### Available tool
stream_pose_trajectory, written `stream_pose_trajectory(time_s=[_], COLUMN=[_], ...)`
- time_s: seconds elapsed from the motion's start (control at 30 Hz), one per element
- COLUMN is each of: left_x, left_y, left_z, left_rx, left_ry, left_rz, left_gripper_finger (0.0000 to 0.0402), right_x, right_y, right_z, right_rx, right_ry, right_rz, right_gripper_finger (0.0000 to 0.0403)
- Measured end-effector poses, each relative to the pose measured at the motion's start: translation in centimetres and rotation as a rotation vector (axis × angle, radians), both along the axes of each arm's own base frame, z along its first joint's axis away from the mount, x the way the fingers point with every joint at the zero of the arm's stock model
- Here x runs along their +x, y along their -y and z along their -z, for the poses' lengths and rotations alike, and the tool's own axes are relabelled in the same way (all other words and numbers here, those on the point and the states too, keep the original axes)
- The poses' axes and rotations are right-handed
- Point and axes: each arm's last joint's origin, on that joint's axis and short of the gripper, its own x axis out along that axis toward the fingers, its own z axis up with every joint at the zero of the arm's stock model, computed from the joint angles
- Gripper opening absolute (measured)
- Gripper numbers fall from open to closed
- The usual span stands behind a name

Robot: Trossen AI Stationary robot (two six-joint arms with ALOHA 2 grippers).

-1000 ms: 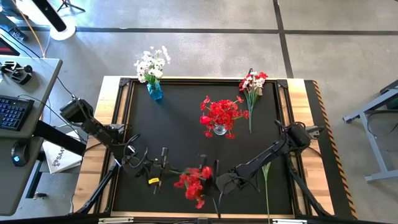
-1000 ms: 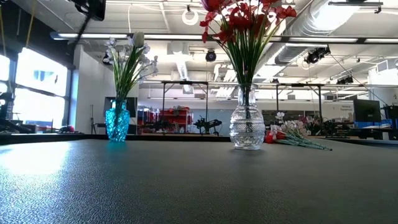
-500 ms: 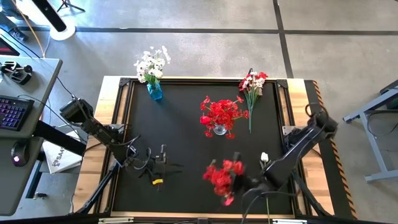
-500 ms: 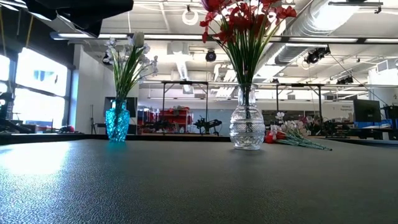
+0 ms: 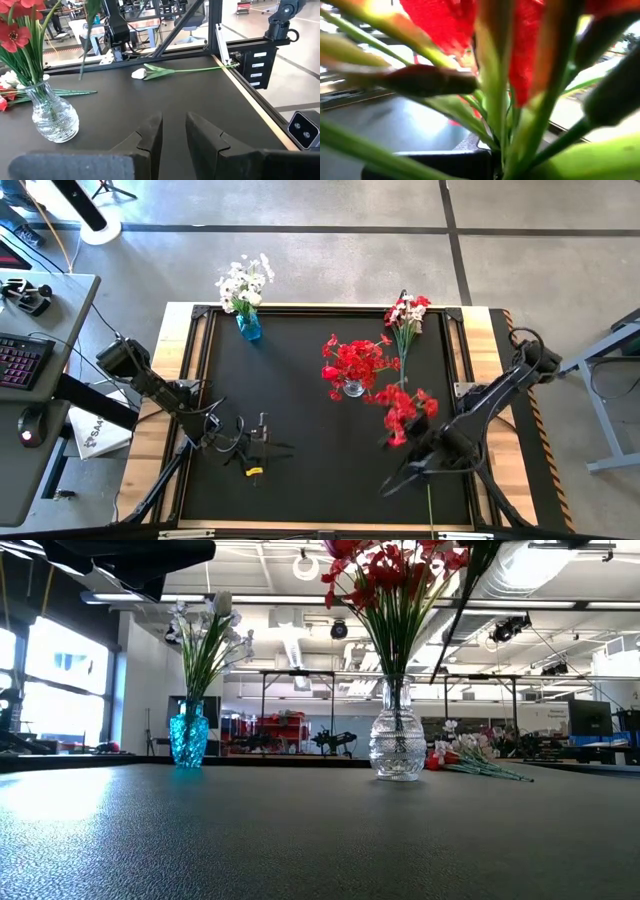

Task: Sort flowers into vase by color
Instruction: Put the bottom red flowers into the transparent vase

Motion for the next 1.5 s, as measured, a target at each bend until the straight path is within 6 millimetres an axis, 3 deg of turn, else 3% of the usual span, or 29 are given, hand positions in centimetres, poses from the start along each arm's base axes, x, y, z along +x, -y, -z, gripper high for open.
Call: stream_pose_trajectory(time_s=[0.2,0.53,0.8,1.5], left_x=[0.1,0.2,0.2,0.2], left_y=[-0.2,-0.3,-0.3,-0.3], left_z=[0.0,0.0,0.0,0.0], left_rx=[-0.010,-0.017,-0.018,-0.019], left_ry=[0.000,0.000,0.000,0.000], left_rz=[-0.009,-0.013,-0.013,-0.014], left_gripper_finger=[0.0074,0.0074,0.0074,0.0074], right_x=[0.2,2.4,4.1,5.3], right_y=[2.4,4.2,6.8,9.6], right_z=[-0.7,-5.6,-5.2,-4.9], right_rx=[0.002,0.001,0.046,0.143], right_ry=[-0.001,-0.095,-0.151,-0.184], right_rz=[0.072,0.042,0.032,0.025], right_gripper_finger=[0.0003,0.0005,0.0006,0.0012])
